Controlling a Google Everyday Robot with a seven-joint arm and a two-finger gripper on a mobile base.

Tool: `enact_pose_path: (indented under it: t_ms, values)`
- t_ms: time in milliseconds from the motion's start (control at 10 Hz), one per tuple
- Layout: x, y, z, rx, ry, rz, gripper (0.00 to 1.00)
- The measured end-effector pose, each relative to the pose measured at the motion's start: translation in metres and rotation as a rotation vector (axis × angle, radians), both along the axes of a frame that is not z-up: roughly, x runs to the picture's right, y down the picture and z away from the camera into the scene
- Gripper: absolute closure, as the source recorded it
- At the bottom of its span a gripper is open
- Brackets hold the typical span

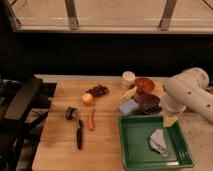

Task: Place towel in red bowl

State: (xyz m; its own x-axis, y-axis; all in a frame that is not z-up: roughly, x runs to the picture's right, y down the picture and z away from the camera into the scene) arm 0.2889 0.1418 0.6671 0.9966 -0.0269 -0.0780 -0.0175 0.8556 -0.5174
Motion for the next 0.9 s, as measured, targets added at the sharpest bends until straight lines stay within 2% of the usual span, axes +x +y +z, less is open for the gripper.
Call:
enact_pose_path:
  t_ms: [100,300,500,700,900]
  values:
    - [0.002,0.015,0.002,0.004,0.004,-0.004,0.35]
    - [0.000,0.041,0.020,0.013,0.003,-0.005,0.35]
    - [-0.001,0.062,0.039,-0.004,-0.004,0.007,0.35]
    - [-0.001,0.080,0.062,-0.048,-0.012,0.042,0.35]
    - [0.002,0.097,0.077,-0.119,-0.018,0.094,0.35]
